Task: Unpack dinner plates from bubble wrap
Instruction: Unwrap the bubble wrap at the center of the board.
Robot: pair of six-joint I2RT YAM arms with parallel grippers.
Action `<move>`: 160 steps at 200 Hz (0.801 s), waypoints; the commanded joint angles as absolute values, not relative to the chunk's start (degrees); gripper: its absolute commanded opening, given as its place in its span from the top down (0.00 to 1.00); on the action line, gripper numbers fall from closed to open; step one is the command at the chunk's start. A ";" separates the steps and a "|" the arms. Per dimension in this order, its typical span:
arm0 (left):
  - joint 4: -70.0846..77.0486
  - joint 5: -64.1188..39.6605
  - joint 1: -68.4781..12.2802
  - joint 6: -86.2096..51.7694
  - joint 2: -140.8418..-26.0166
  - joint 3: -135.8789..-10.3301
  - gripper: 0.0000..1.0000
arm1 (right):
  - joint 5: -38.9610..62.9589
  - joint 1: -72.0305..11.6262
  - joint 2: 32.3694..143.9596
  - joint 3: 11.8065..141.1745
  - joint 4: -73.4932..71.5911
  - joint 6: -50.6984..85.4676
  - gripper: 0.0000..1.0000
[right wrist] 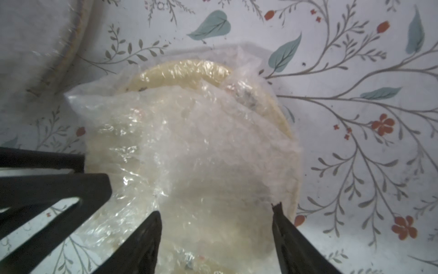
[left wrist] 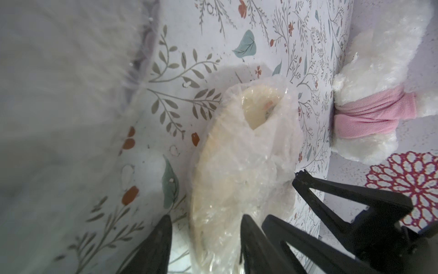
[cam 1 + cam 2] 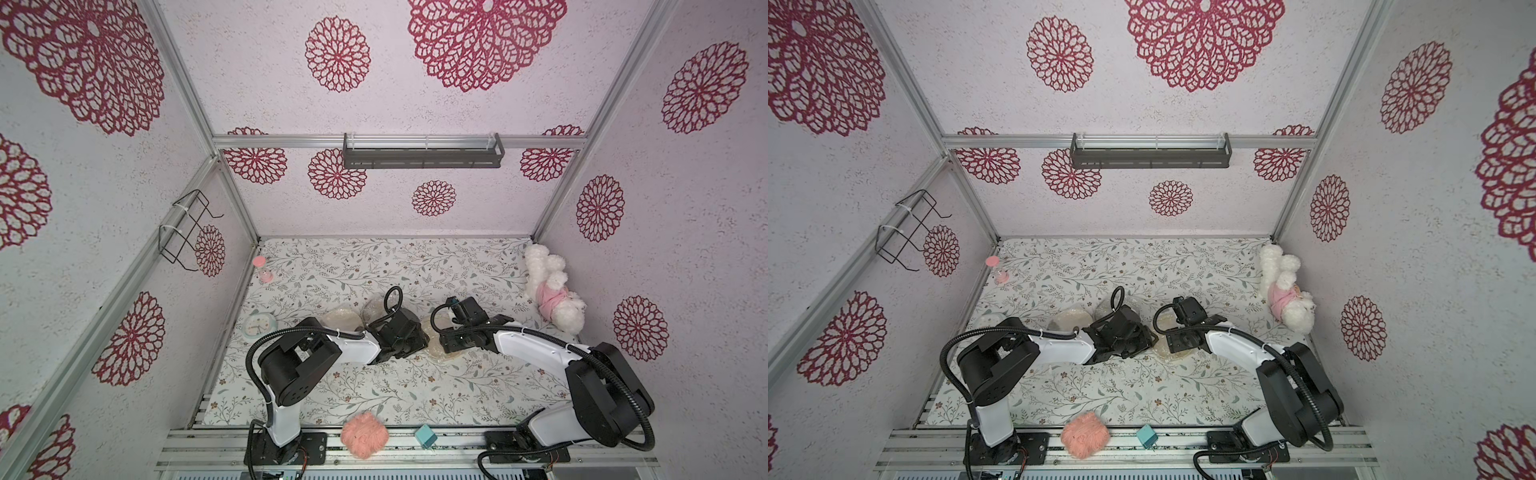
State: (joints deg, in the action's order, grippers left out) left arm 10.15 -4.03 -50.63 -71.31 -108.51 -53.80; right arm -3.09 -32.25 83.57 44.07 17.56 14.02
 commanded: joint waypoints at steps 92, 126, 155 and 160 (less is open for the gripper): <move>11.36 -1.79 -51.25 -70.27 -110.48 -53.57 0.86 | -4.96 -34.10 78.72 41.18 16.48 14.99 0.16; 9.61 -1.33 -51.28 -69.53 -109.78 -54.21 0.87 | -6.59 -34.76 79.47 40.56 16.02 14.28 0.16; 8.69 -1.26 -51.31 -69.01 -109.47 -54.70 0.87 | -7.55 -35.83 80.82 41.05 15.73 14.19 0.16; 8.57 -1.27 -51.29 -69.00 -109.35 -54.71 0.87 | -7.87 -36.01 81.21 41.39 16.17 14.40 0.15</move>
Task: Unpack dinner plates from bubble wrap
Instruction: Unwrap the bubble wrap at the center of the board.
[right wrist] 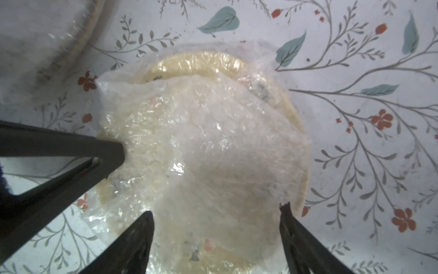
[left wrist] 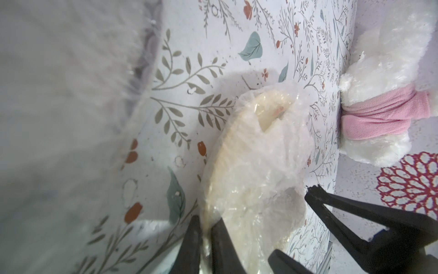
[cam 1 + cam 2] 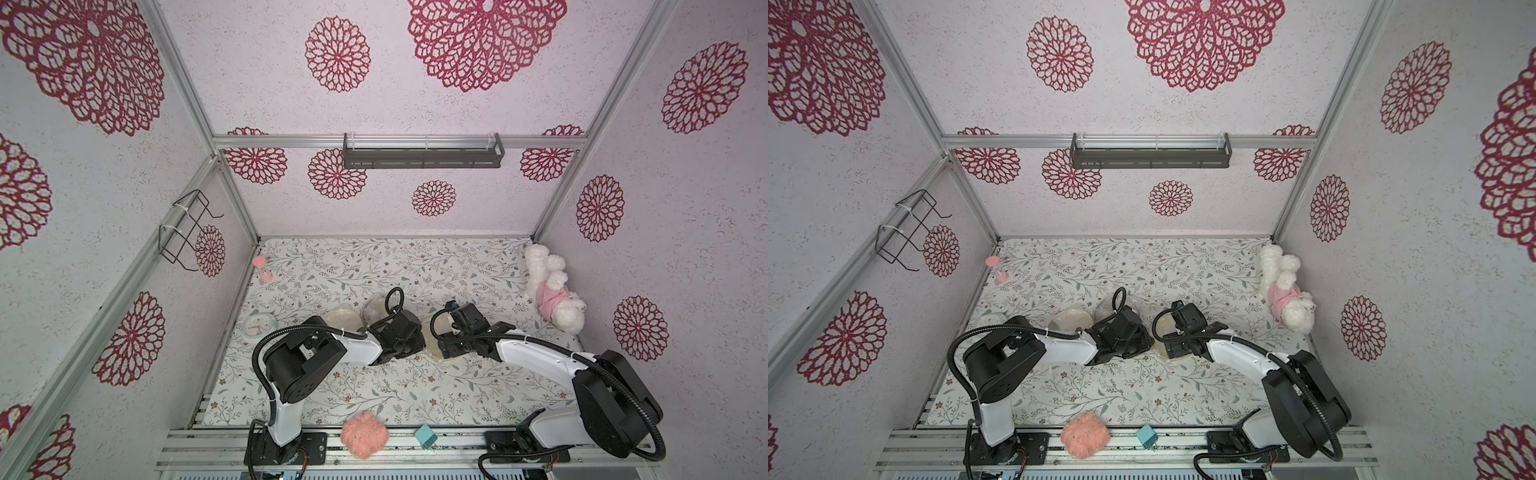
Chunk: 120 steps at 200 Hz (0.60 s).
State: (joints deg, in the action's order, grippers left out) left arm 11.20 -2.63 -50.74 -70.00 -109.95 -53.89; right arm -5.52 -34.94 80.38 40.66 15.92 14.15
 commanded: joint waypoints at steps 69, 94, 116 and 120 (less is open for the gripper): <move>5.92 0.62 -51.03 -67.13 -105.61 -54.24 0.61 | -10.19 -37.69 85.75 42.56 15.86 17.03 0.24; 5.35 1.05 -50.90 -66.97 -103.46 -52.87 0.55 | -9.75 -37.71 84.34 42.32 14.67 18.11 0.43; 6.21 0.40 -50.91 -67.18 -101.83 -51.24 0.53 | -9.12 -37.71 82.70 41.95 14.01 19.04 0.52; 6.51 0.07 -50.91 -67.31 -101.63 -50.89 0.53 | -8.83 -37.71 82.50 41.91 13.99 19.21 0.54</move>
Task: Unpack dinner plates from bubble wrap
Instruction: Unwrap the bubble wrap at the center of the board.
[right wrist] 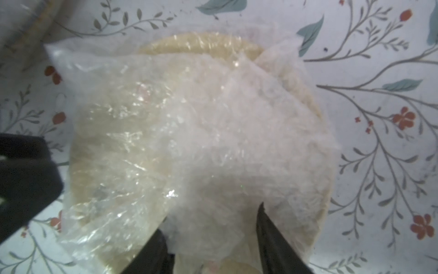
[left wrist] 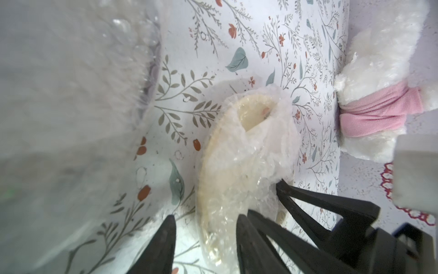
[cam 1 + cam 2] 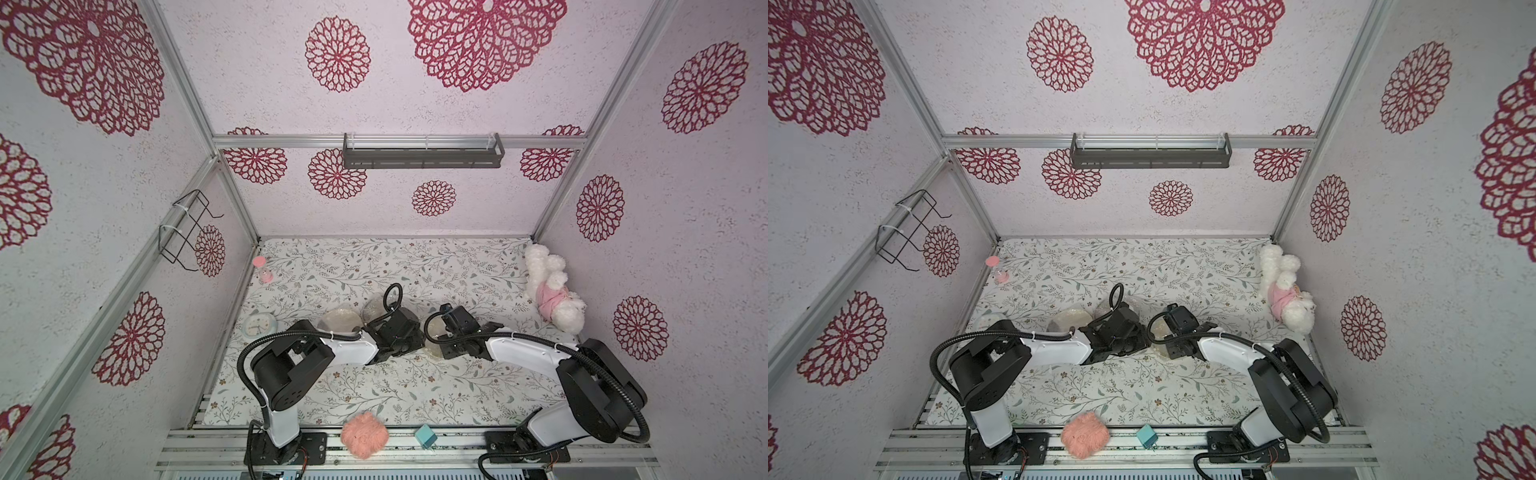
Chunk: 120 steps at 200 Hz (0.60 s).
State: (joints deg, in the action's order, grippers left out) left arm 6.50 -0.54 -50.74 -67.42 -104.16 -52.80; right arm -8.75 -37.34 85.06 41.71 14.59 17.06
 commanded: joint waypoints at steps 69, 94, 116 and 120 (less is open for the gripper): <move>14.16 -3.75 -52.51 -68.11 -101.94 -48.19 0.53 | -5.83 -37.71 80.67 41.79 13.36 23.26 0.61; 14.91 -4.56 -53.17 -66.83 -103.09 -49.78 0.53 | -5.44 -37.71 80.98 41.54 12.74 24.58 0.61; 14.98 -5.14 -53.43 -66.26 -104.28 -50.92 0.53 | -6.03 -37.65 80.19 41.04 12.77 25.48 0.59; 14.97 -5.19 -53.44 -66.27 -104.58 -51.09 0.54 | -6.12 -37.60 80.00 41.00 12.95 25.57 0.58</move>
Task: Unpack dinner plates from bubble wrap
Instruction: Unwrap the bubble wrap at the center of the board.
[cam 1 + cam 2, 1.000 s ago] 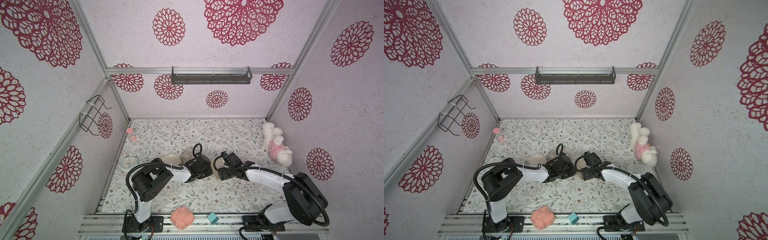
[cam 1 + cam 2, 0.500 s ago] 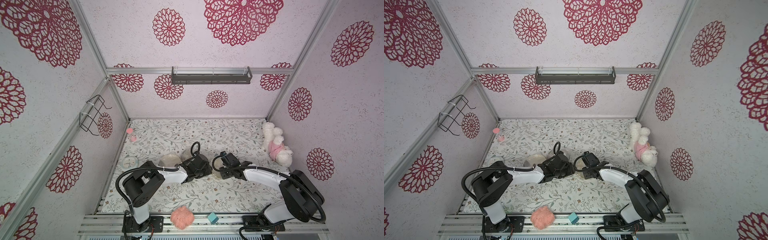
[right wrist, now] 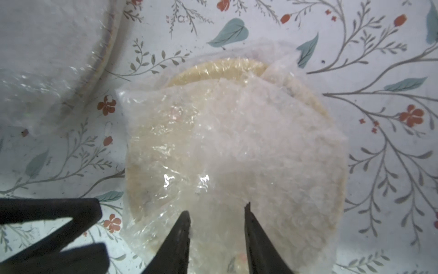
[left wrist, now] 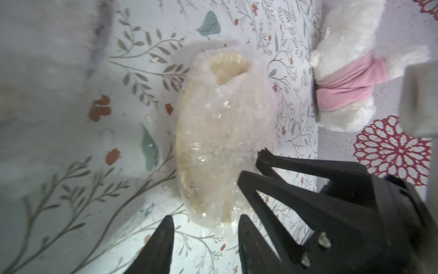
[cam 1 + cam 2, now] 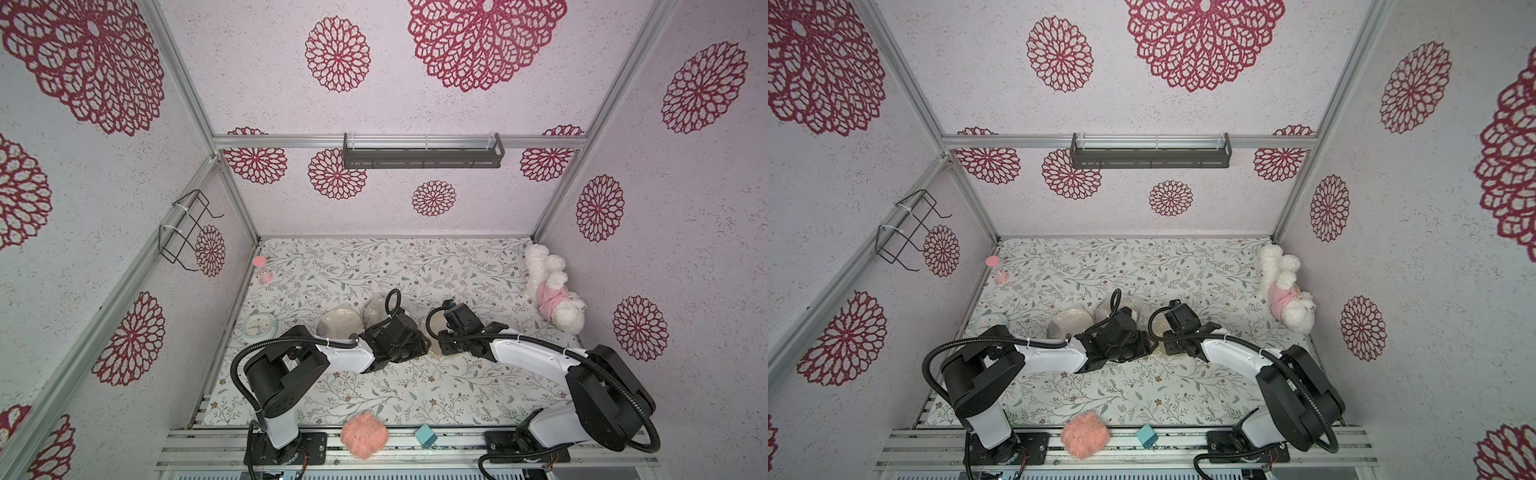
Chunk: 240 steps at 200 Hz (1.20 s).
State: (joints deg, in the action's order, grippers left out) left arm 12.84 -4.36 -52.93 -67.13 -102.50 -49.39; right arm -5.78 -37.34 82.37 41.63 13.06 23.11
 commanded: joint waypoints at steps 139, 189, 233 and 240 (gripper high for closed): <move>14.69 -4.92 -53.87 -68.26 -110.52 -52.69 0.56 | -6.11 -31.05 76.03 41.68 23.17 17.83 0.30; 12.09 -4.13 -53.79 -67.07 -111.43 -54.04 0.68 | -7.47 -32.81 75.74 41.05 24.33 16.57 0.27; 8.82 -2.40 -53.63 -65.54 -111.48 -55.01 0.80 | -12.93 -34.52 78.02 43.45 26.34 14.80 0.27; 8.27 -2.10 -53.51 -65.43 -111.36 -55.08 0.81 | -13.63 -34.61 78.25 43.88 26.45 14.28 0.28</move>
State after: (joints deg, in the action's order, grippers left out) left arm 11.97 -4.23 -53.25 -66.85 -110.28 -54.02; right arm -8.78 -33.85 77.47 41.65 23.92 16.58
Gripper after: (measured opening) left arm 0.200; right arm 0.729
